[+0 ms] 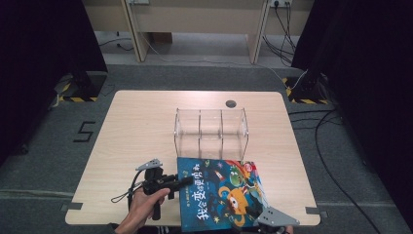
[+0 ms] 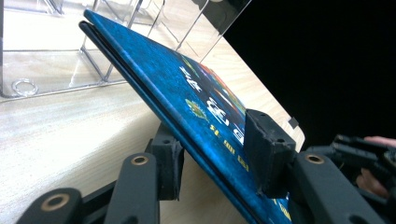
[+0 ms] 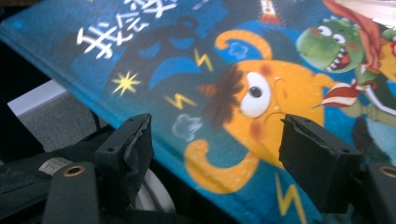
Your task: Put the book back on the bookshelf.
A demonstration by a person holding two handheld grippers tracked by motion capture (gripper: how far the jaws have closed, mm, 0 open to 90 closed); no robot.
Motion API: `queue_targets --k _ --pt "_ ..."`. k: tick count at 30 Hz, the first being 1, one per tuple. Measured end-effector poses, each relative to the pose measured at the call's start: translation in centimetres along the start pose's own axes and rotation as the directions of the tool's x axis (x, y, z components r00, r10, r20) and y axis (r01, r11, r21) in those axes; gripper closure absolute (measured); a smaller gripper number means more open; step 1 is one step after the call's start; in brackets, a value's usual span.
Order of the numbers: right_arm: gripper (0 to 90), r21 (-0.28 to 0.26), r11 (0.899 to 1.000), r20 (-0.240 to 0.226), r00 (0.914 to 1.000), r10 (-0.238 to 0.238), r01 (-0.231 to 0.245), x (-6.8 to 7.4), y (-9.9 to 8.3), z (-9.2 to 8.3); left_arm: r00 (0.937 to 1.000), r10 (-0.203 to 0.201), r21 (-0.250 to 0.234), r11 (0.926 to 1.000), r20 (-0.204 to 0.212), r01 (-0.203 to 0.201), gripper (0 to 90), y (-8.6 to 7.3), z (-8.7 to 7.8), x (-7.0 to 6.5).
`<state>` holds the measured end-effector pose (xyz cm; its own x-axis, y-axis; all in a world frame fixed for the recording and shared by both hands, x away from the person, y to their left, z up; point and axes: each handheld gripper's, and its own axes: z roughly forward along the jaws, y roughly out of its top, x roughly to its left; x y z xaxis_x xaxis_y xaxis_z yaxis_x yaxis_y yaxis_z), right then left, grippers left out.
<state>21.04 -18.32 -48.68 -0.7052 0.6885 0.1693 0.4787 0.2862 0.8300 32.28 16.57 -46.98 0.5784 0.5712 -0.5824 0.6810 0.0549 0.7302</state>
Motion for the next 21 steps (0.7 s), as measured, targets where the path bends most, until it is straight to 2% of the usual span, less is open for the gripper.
queue_targets --k 7,12,16,18,21 --pt "23.9 0.015 0.999 -0.01 0.9995 -0.029 0.029 0.9 -0.2 0.5 0.9997 -0.018 -0.012 0.9998 -0.013 0.018 59.7 0.0 -0.2 -0.3" --pt "21.2 0.015 0.998 0.008 0.9979 -0.064 0.064 1.5 -0.2 0.7 0.9993 -0.027 -0.023 0.9994 -0.027 0.027 60.1 0.0 -0.3 -0.5" --pt "20.2 0.016 0.993 0.035 0.9924 -0.118 0.118 2.3 -0.2 1.1 0.999 -0.028 -0.03 0.9992 -0.035 0.026 60.3 -0.1 -0.3 -0.7" --pt "18.4 0.026 0.987 0.061 0.9851 -0.161 0.16 2.8 -0.1 1.4 0.9989 -0.027 -0.035 0.9991 -0.039 0.026 60.5 -0.1 -0.4 -0.9" --pt "18.1 0.034 0.982 0.091 0.9777 -0.19 0.187 3.2 -0.1 1.7 0.9984 -0.035 -0.044 0.9985 -0.044 0.033 60.9 -0.1 -0.4 -1.0"
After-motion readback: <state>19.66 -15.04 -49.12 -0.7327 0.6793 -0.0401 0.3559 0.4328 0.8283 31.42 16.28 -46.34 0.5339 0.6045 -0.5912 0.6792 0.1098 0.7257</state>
